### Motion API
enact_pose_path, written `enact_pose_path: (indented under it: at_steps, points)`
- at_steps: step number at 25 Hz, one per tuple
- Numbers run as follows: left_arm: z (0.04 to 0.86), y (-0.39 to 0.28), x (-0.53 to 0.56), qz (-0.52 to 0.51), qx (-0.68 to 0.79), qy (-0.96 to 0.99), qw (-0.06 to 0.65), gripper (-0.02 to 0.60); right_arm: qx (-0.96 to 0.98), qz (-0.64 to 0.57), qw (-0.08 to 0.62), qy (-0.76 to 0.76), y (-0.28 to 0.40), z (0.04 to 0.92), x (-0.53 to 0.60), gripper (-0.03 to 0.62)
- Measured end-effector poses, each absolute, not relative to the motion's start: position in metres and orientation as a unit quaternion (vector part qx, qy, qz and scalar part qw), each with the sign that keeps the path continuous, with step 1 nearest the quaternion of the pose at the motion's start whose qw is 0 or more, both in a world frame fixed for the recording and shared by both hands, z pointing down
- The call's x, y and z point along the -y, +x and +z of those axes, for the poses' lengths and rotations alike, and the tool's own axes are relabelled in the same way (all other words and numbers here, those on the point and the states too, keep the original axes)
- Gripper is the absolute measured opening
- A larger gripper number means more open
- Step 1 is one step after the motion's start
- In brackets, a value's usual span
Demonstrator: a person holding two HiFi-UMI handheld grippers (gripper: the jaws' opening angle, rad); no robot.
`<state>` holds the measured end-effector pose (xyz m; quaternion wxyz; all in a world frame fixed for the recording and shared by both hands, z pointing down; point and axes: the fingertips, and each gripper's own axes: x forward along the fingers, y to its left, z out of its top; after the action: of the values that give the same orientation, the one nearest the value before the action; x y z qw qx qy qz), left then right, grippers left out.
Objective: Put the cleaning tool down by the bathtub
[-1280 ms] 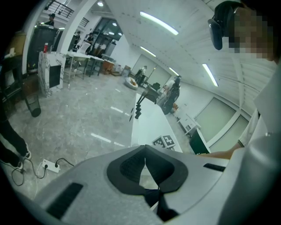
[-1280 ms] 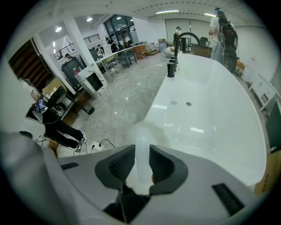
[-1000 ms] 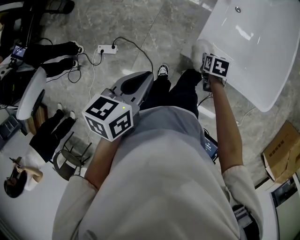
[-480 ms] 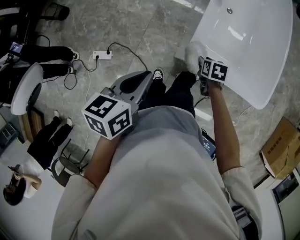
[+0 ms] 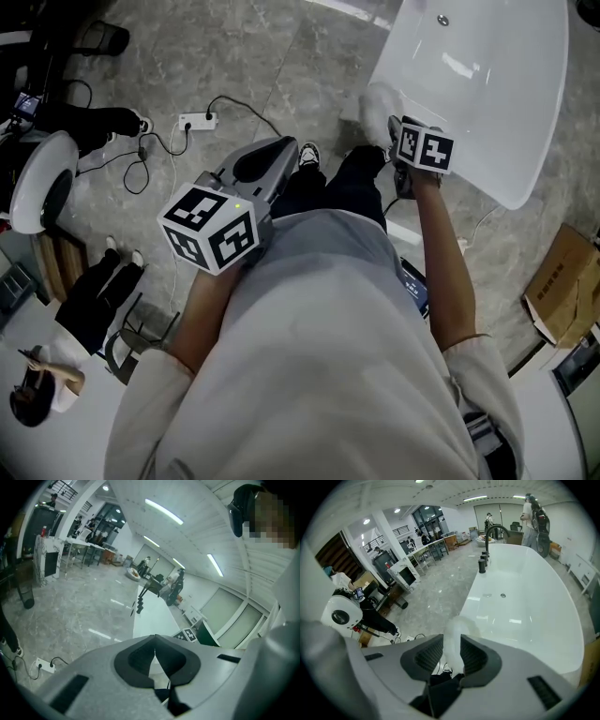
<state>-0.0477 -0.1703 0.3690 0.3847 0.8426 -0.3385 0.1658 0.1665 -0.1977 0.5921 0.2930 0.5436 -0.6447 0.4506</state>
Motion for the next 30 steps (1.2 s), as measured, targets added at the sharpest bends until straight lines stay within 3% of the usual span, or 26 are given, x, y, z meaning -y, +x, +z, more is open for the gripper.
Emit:
enact_pose_path:
  at_steps: [10, 30]
  points:
    - [0.36, -0.038, 0.168, 0.16, 0.322, 0.855, 0.374, 0.006, 0.662, 0.424, 0.24, 0.57, 0.172, 0.54, 0.187, 0.059]
    - [0.352, -0.024, 0.177, 0.141, 0.309, 0.87, 0.358, 0.006, 0.706, 0.379, 0.141, 0.582, 0.152, 0.425, 0.153, 0.038]
